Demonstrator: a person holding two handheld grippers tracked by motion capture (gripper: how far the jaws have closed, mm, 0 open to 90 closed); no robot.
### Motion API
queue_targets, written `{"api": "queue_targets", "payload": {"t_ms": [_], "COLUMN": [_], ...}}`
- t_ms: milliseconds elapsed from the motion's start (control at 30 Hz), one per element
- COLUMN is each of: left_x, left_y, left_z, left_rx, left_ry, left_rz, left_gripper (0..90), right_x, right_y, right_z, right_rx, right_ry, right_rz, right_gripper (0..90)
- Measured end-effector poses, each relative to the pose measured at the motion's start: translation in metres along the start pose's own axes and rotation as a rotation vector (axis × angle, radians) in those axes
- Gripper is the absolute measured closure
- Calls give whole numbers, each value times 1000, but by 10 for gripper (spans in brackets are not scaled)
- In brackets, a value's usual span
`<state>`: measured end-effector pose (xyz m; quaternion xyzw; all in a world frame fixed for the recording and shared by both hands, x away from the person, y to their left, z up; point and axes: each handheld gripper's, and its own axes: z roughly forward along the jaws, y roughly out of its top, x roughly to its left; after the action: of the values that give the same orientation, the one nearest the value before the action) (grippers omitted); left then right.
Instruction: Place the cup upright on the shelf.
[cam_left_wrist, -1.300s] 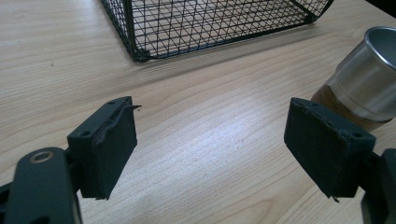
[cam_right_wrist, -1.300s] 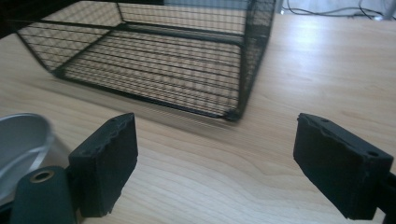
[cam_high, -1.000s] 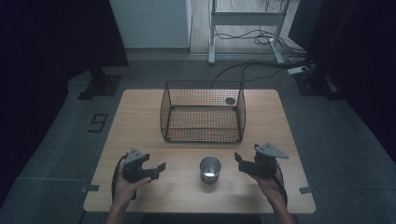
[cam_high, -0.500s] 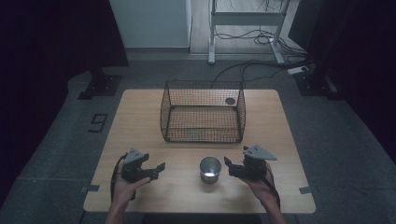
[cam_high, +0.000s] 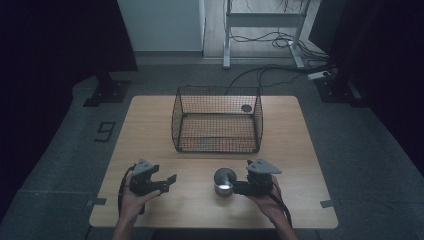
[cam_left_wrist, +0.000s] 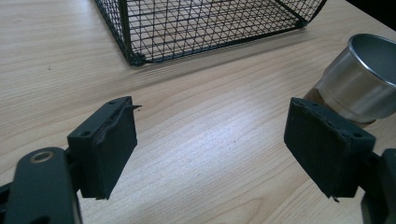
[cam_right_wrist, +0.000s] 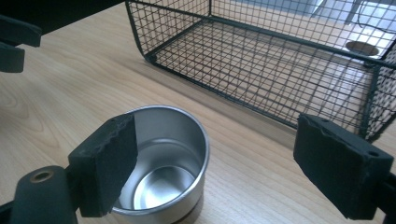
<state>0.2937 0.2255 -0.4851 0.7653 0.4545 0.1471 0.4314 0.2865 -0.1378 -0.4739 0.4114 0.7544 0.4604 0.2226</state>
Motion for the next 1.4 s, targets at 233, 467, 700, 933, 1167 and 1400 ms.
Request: {"api": "queue_targets", "payload": {"t_ms": [233,467,700,933,1167,1400], "left_x": [1,3,3,2,0,2], "left_y": [0,0,1,1,1,1], "left_z": [-2,-4,-7,-5,-4,-4], "left_rx": [-2,-2,-12,-5,-2,-6], "left_ry": [0,1,-7,-10,-14,-11], "left_rz": [-2,-1,-2,-1,4,-1], "left_gripper": [173,173,172,172,172,172], "right_x": [6,15,26,32,31,28], "right_y": [-2,1,1,-1,-6,-20], "right_z": [6,14,20,24,29,42], "right_rx": [9,15,32,53,73,117], "right_ry": [29,60,72,73,64,74], "right_rz": [5,-7,-23,-40,-46,-48], "right_gripper": [131,126,98,61,13,0]}}
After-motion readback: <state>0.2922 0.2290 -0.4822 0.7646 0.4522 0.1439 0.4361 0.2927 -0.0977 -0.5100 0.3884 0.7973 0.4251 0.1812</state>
